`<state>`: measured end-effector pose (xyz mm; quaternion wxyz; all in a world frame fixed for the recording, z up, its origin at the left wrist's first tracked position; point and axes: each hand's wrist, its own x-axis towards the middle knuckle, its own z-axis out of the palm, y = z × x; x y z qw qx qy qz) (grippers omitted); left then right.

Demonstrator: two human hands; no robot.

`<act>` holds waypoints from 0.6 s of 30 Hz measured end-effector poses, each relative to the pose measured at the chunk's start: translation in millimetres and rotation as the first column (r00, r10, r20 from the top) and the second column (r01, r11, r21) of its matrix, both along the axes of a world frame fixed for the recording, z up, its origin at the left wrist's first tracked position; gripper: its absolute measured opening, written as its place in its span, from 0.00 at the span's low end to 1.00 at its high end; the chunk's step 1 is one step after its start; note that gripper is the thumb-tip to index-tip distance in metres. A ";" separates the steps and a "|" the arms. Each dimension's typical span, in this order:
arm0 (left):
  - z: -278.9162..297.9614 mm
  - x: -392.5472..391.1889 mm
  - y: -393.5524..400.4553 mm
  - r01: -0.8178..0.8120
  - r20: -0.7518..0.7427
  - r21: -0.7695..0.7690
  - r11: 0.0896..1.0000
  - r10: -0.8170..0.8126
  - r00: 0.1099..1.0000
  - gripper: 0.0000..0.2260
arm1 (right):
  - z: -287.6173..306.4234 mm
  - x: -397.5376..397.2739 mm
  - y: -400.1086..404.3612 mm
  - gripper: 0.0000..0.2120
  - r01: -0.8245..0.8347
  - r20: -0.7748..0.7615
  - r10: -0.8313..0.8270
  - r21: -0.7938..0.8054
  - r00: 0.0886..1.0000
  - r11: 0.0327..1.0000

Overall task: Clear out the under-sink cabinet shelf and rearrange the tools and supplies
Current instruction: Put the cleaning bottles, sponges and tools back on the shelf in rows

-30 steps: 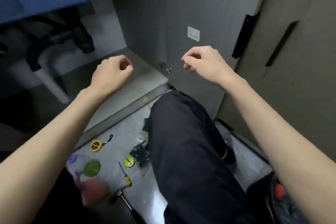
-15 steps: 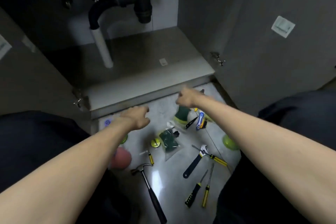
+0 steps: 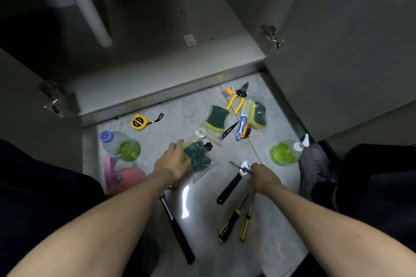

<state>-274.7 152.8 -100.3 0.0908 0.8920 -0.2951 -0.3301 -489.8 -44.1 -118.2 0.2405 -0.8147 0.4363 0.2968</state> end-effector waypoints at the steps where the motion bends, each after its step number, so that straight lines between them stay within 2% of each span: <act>1: -5.3 -3.2 -2.8 -0.053 -0.010 -0.035 0.998 0.052 0.999 0.28 | -5.6 -2.1 0.3 0.17 -0.005 -0.001 0.005 -0.022 1.000 1.000; 4: -18.3 -9.3 -11.6 -0.149 -0.058 -0.070 0.986 0.145 0.988 0.27 | -18.3 -7.2 0.4 0.17 -0.041 0.005 0.042 -0.075 0.999 0.996; 6: -25.3 -10.6 -15.6 -0.182 -0.060 -0.070 0.981 0.178 0.982 0.23 | -23.1 -6.6 -0.7 0.15 -0.022 0.041 0.027 -0.108 0.999 0.994; 7: -27.5 -10.7 -17.0 -0.188 -0.057 -0.069 0.980 0.184 0.981 0.20 | -23.7 -4.8 -1.4 0.13 0.026 0.069 -0.017 -0.125 0.997 0.992; 9: -29.0 -10.4 -19.1 -0.173 -0.078 -0.053 0.983 0.169 0.983 0.14 | -21.4 -2.1 -5.4 0.13 0.244 0.144 -0.225 -0.129 0.964 0.961; 11: -27.1 -12.0 -19.0 -0.109 -0.120 -0.040 0.993 0.104 0.987 0.09 | -15.8 -4.7 -12.7 0.14 0.519 0.210 -0.496 -0.068 0.842 0.852; 13: -24.5 -14.4 -17.4 -0.014 -0.134 -0.030 0.999 0.010 0.991 0.05 | -10.6 -12.4 -21.9 0.13 0.698 0.263 -0.669 -0.025 0.695 0.716; 15: -22.4 -16.7 -16.1 0.048 -0.144 -0.012 0.999 -0.050 0.988 0.05 | -4.3 -16.9 -31.4 0.16 0.793 0.307 -0.751 -0.020 0.584 0.609; 18: -17.7 -19.2 -15.2 0.092 -0.176 0.061 0.994 -0.080 0.981 0.08 | 6.6 -16.7 -42.9 0.31 0.873 0.399 -0.789 -0.067 0.467 0.483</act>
